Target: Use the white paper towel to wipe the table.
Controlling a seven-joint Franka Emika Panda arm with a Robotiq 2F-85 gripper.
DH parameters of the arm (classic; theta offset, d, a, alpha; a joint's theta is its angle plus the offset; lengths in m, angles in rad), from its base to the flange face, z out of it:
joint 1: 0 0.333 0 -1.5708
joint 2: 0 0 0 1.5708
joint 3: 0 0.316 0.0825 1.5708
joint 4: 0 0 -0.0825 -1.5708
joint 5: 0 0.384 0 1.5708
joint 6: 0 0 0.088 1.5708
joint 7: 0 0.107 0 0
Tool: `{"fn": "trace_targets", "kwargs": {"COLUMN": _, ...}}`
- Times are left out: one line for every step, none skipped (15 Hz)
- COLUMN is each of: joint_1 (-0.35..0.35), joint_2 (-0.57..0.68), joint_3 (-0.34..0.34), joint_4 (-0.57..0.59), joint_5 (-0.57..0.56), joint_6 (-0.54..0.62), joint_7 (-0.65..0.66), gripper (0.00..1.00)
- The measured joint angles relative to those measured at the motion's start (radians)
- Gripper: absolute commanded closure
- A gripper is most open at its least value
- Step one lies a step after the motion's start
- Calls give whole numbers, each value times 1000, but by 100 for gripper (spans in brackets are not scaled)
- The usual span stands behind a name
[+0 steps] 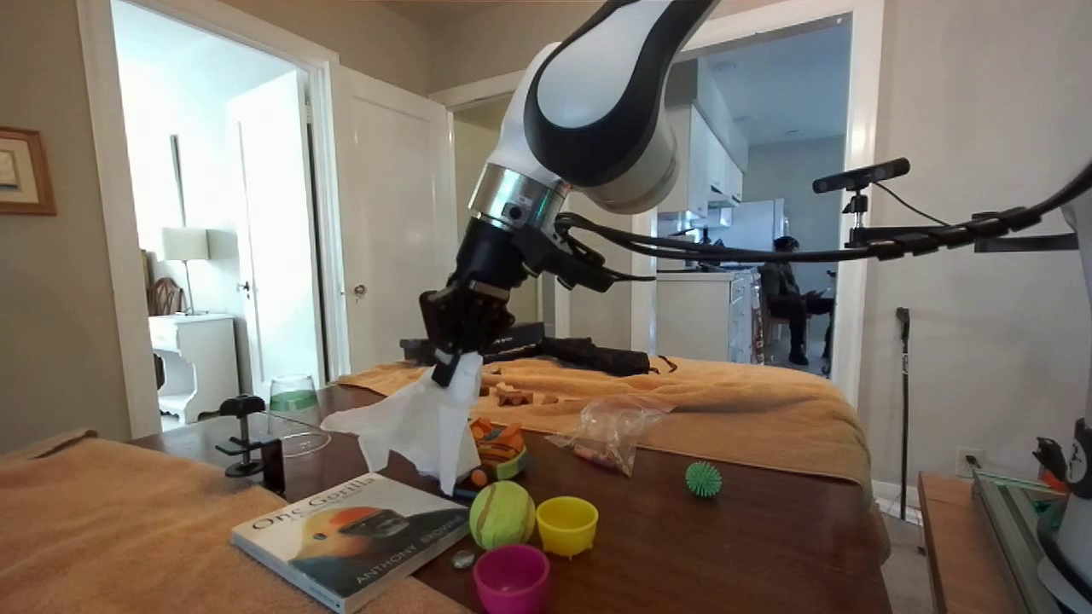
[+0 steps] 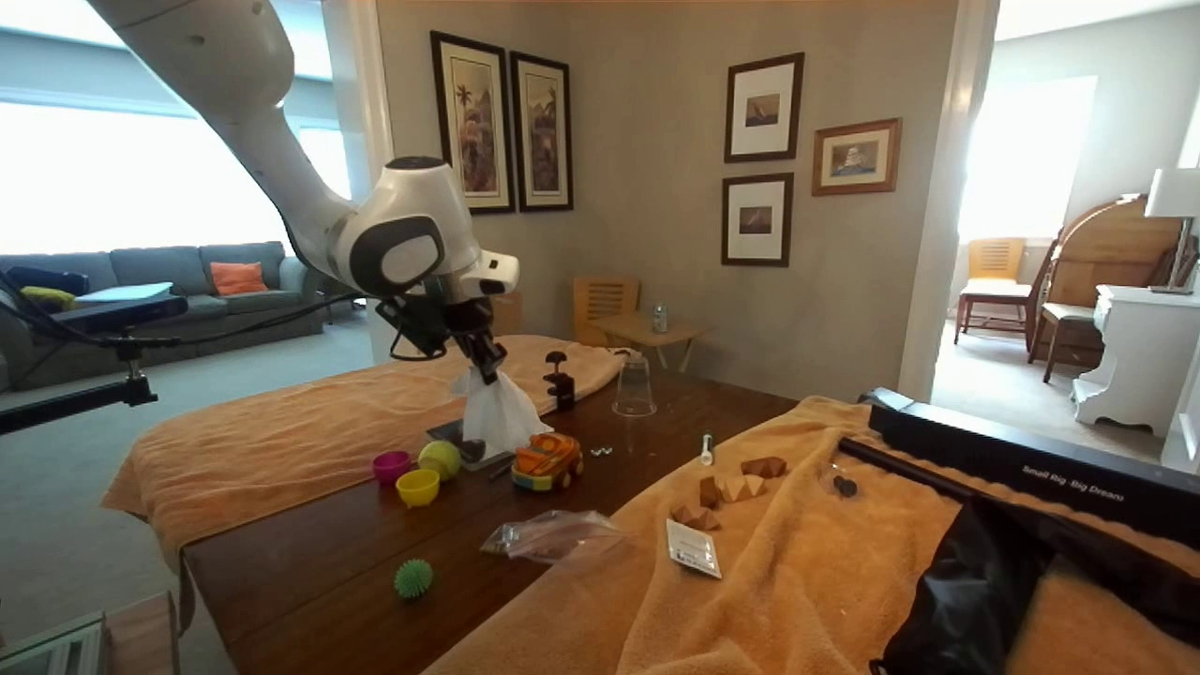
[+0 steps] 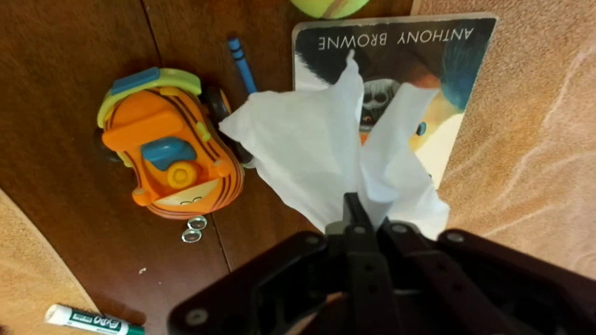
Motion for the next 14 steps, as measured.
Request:
{"fn": "trace_targets", "kwargs": {"joint_1": -2, "joint_2": -11, "joint_3": -8, "joint_4": 0, "joint_5": -1, "joint_6": 0, "joint_7": -3, "gripper": 100}}
{"fn": "trace_targets", "kwargs": {"joint_1": -4, "joint_2": -22, "joint_3": -19, "joint_4": 0, "joint_5": -2, "joint_6": 1, "joint_7": -7, "gripper": 100}}
{"fn": "trace_targets", "kwargs": {"joint_1": -7, "joint_2": -32, "joint_3": -30, "joint_4": 0, "joint_5": -2, "joint_6": 2, "joint_7": -14, "gripper": 100}}
{"fn": "trace_targets", "kwargs": {"joint_1": -10, "joint_2": -42, "joint_3": -42, "joint_4": -1, "joint_5": -5, "joint_6": 5, "joint_7": -22, "gripper": 100}}
{"fn": "trace_targets", "kwargs": {"joint_1": -13, "joint_2": -51, "joint_3": -53, "joint_4": -1, "joint_5": -7, "joint_6": 11, "joint_7": -28, "gripper": 100}}
{"fn": "trace_targets", "kwargs": {"joint_1": -17, "joint_2": -61, "joint_3": -63, "joint_4": -1, "joint_5": -7, "joint_6": 18, "joint_7": -36, "gripper": 100}}
{"fn": "trace_targets", "kwargs": {"joint_1": -19, "joint_2": -69, "joint_3": -70, "joint_4": -2, "joint_5": -7, "joint_6": 26, "joint_7": -42, "gripper": 100}}
{"fn": "trace_targets", "kwargs": {"joint_1": -23, "joint_2": -78, "joint_3": -75, "joint_4": -3, "joint_5": -7, "joint_6": 36, "joint_7": -47, "gripper": 100}}
{"fn": "trace_targets", "kwargs": {"joint_1": -26, "joint_2": -86, "joint_3": -77, "joint_4": -4, "joint_5": -6, "joint_6": 46, "joint_7": -50, "gripper": 100}}
{"fn": "trace_targets", "kwargs": {"joint_1": -29, "joint_2": -96, "joint_3": -80, "joint_4": -6, "joint_5": -7, "joint_6": 55, "joint_7": -52, "gripper": 100}}
{"fn": "trace_targets", "kwargs": {"joint_1": -29, "joint_2": -105, "joint_3": -84, "joint_4": -10, "joint_5": -7, "joint_6": 64, "joint_7": -52, "gripper": 100}}
{"fn": "trace_targets", "kwargs": {"joint_1": -30, "joint_2": -113, "joint_3": -92, "joint_4": -15, "joint_5": -14, "joint_6": 74, "joint_7": -52, "gripper": 100}}
{"fn": "trace_targets", "kwargs": {"joint_1": -32, "joint_2": -119, "joint_3": -102, "joint_4": -19, "joint_5": -26, "joint_6": 82, "joint_7": -52, "gripper": 100}}
{"fn": "trace_targets", "kwargs": {"joint_1": -38, "joint_2": -122, "joint_3": -117, "joint_4": -23, "joint_5": -47, "joint_6": 91, "joint_7": -51, "gripper": 100}}
